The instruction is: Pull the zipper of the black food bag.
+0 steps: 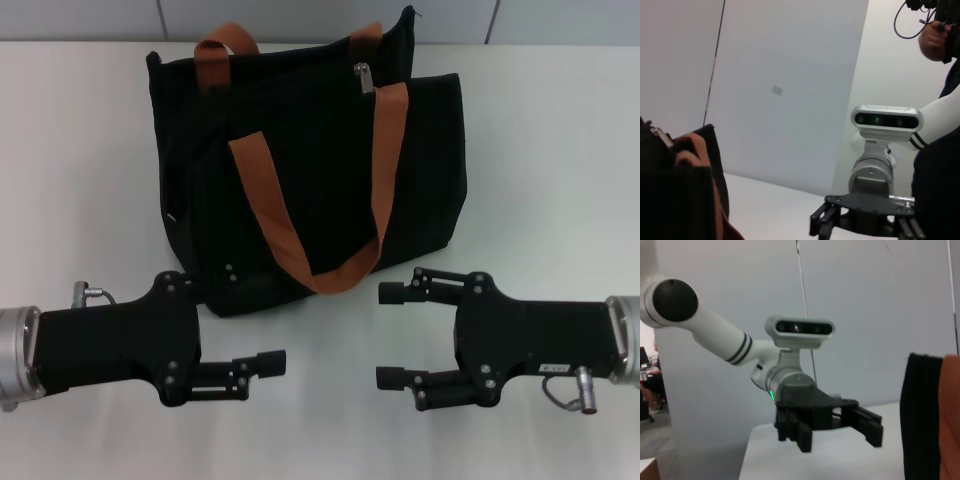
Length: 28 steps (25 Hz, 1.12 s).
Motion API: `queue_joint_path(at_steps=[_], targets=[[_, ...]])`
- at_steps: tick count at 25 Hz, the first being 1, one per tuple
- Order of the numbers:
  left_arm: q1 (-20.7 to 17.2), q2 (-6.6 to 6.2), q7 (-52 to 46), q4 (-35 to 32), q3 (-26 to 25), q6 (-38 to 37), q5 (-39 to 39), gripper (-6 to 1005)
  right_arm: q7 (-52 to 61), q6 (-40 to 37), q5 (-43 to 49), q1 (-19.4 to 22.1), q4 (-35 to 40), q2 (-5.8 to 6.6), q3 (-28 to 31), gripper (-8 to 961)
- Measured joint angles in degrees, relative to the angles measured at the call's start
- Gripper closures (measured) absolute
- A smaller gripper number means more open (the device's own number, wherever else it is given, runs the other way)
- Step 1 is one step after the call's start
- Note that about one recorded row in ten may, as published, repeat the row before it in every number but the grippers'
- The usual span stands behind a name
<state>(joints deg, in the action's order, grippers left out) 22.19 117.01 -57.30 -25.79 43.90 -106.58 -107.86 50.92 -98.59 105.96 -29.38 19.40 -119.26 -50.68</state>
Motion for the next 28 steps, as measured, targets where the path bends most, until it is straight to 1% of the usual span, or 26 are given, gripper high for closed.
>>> queue_joint_path(at_steps=[4,12,17,28], targets=[[-0.08,-0.04,0.08,0.22,0.04,-0.20,-1.36,207,-0.58,1.16,0.24,0.06,-1.56,-0.14,-0.16,127],[-0.14,0.24,0.87,0.46,0.05,-0.35,-2.35,206,-0.66,1.37,0.23,0.43,-1.74,-0.18,-0.17,127],[-0.47,-0.06,0.89,0.48,0.13,-0.58,-2.37,206,-0.70,1.92,0.23,0.42,-1.81,-0.18,-0.14,127],[-0.68,-0.12,0.91,0.49,0.13,-0.98,-2.37,207,-0.74,2.41,0.23,0.38,-1.83,-0.18,-0.12,127]])
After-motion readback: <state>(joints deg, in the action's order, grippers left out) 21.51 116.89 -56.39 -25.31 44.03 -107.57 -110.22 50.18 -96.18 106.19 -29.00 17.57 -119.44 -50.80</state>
